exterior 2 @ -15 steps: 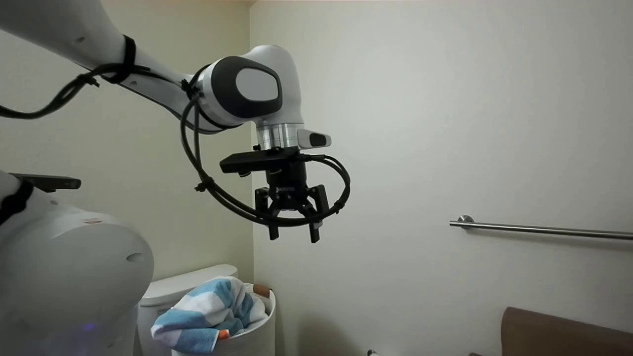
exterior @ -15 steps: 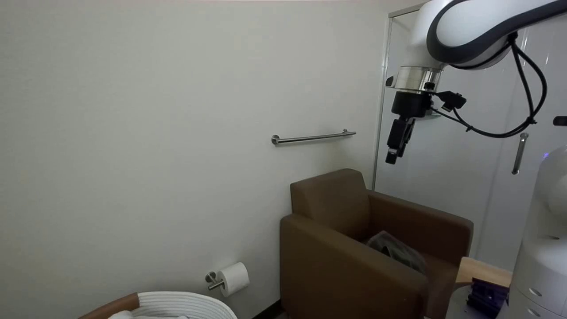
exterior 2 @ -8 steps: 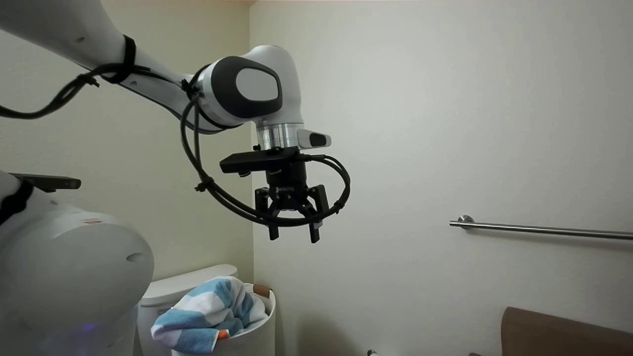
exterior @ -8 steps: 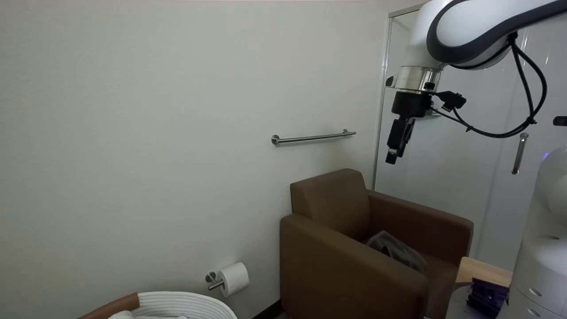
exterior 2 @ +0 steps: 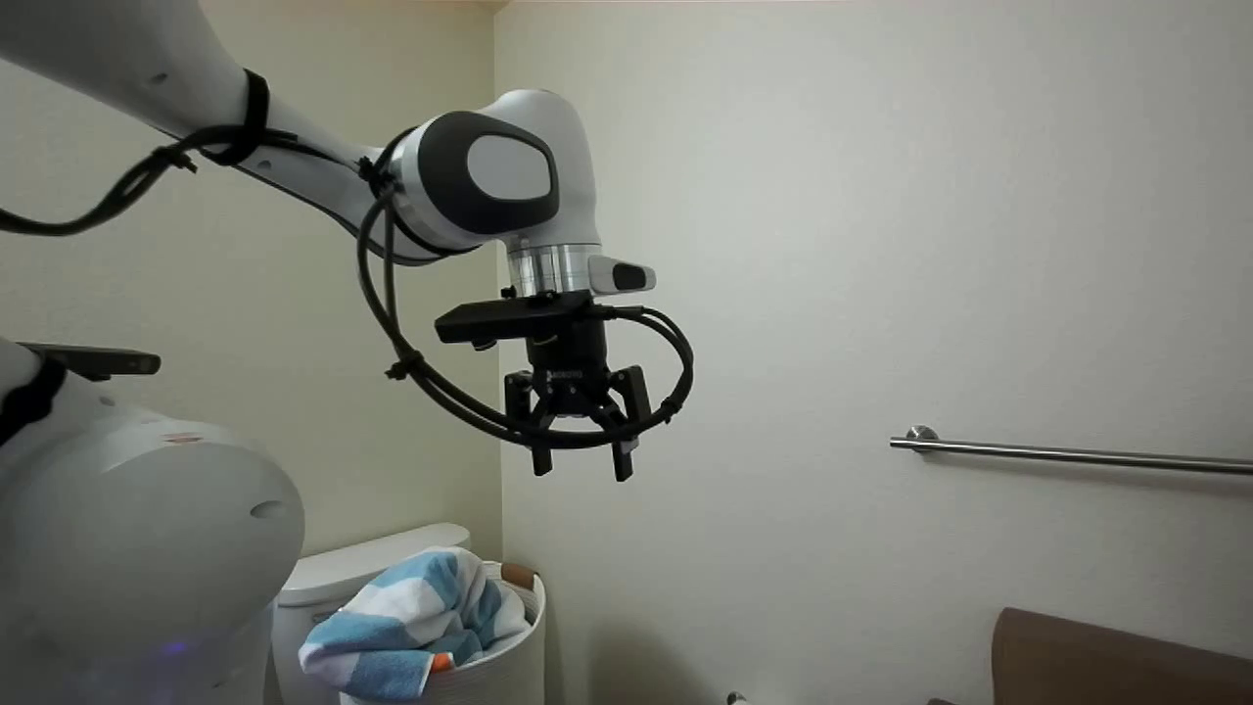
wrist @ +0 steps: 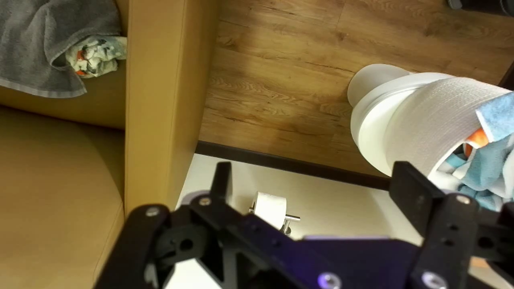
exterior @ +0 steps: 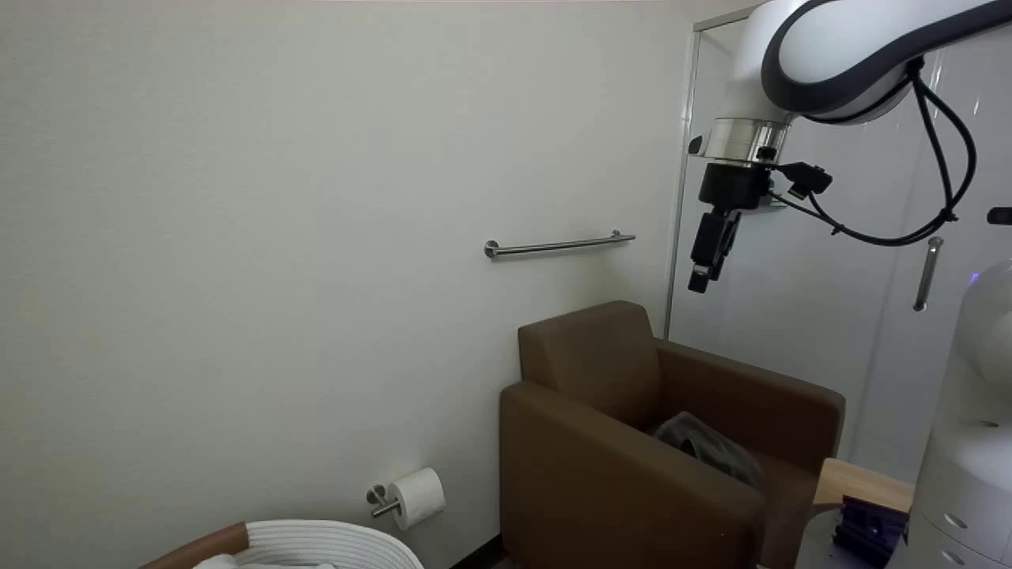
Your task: Put the towel on the sofa
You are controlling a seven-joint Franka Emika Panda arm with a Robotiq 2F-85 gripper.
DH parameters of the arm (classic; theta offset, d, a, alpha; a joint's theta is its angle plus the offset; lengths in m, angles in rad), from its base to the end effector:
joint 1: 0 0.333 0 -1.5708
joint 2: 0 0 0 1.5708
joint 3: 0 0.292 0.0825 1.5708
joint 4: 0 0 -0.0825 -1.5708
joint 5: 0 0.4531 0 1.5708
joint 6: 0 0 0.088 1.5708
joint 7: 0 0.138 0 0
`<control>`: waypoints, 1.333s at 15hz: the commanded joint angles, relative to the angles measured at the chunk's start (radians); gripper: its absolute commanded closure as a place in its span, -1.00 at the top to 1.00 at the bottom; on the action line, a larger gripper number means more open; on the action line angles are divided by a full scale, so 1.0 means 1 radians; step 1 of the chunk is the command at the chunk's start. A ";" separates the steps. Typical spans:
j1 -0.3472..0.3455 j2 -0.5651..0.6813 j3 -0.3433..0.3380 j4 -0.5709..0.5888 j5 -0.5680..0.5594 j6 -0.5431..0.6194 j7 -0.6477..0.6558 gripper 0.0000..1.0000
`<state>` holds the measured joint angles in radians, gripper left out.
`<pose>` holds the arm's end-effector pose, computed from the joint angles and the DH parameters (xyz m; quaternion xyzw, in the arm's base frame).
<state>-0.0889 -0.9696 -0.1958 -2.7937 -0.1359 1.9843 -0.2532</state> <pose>0.3626 -0.0984 0.4048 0.9960 0.0426 0.0786 0.0015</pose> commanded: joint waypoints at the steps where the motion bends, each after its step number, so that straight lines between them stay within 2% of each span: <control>1: -0.001 0.001 0.002 0.002 0.002 -0.003 -0.001 1.00; 9: -0.001 0.001 0.002 0.002 0.002 -0.003 -0.001 1.00; 11: 0.034 0.001 0.049 0.011 0.011 0.005 0.017 1.00; 15: 0.159 0.050 0.205 0.018 0.045 0.127 0.096 1.00; 16: 0.190 0.081 0.261 0.028 0.055 0.176 0.140 1.00; 19: 0.201 0.213 0.442 0.070 0.011 0.349 0.317 1.00; 20: 0.220 0.270 0.475 0.100 0.023 0.390 0.348 1.00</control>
<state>0.1236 -0.8707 0.1669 -2.7702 -0.1032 2.2586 -0.0195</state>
